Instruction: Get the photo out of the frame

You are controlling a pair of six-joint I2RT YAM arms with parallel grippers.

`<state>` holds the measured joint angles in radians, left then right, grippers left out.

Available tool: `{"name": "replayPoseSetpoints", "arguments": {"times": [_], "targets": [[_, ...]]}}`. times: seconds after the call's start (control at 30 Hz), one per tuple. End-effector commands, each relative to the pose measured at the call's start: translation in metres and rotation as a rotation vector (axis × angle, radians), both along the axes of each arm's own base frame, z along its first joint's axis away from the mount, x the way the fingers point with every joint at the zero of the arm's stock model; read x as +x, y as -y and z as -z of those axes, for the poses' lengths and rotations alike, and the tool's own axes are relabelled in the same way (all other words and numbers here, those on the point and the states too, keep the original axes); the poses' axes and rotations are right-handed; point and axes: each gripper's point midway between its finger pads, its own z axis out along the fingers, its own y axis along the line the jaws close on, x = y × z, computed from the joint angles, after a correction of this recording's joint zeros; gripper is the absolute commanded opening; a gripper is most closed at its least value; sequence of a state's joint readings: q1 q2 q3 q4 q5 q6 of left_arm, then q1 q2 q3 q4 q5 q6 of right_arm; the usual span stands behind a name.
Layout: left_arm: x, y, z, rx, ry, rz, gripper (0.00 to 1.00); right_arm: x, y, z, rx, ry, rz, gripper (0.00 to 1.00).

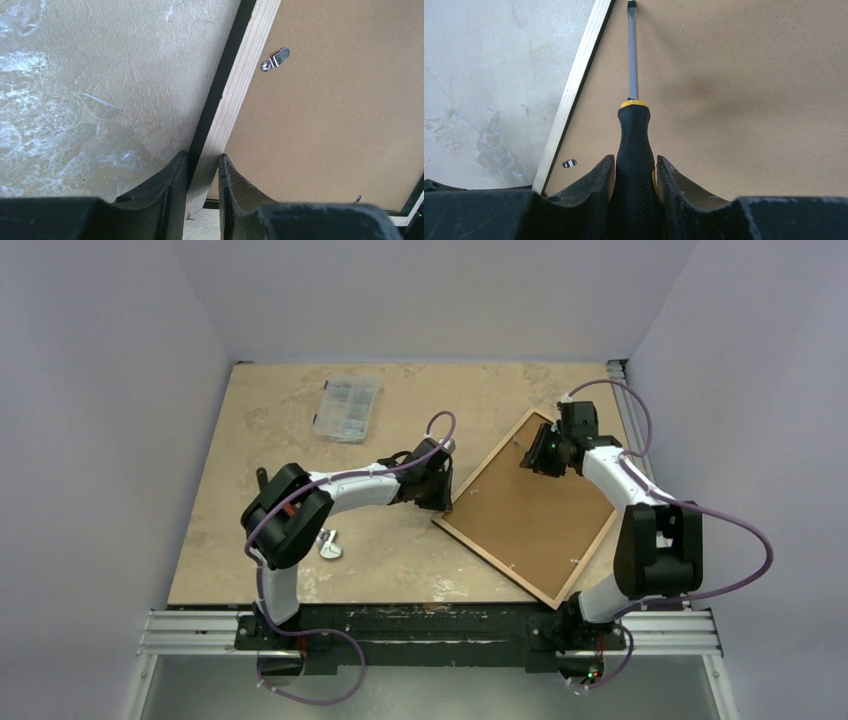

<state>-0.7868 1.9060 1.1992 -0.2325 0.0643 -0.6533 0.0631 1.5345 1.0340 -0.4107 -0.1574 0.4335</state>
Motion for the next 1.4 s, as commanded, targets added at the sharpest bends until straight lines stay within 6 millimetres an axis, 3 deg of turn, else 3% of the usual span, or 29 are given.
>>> {"name": "replayPoseSetpoints", "arguments": {"times": [0.0, 0.47, 1.0, 1.37], "targets": [[-0.017, -0.016, 0.016, 0.050, -0.077, -0.025, 0.00, 0.024, -0.005, -0.023, 0.018, 0.099, -0.030, 0.00], [-0.015, -0.013, 0.014, 0.041, -0.075, -0.019, 0.00, 0.006, -0.009, -0.025, 0.035, 0.079, -0.029, 0.00], [-0.015, -0.012, 0.014, 0.037, -0.075, -0.017, 0.00, 0.021, -0.018, -0.014, 0.060, 0.063, -0.053, 0.00], [-0.014, -0.012, 0.015, 0.039, -0.075, -0.024, 0.00, 0.025, -0.001, -0.002, -0.044, 0.019, 0.024, 0.00]]}}
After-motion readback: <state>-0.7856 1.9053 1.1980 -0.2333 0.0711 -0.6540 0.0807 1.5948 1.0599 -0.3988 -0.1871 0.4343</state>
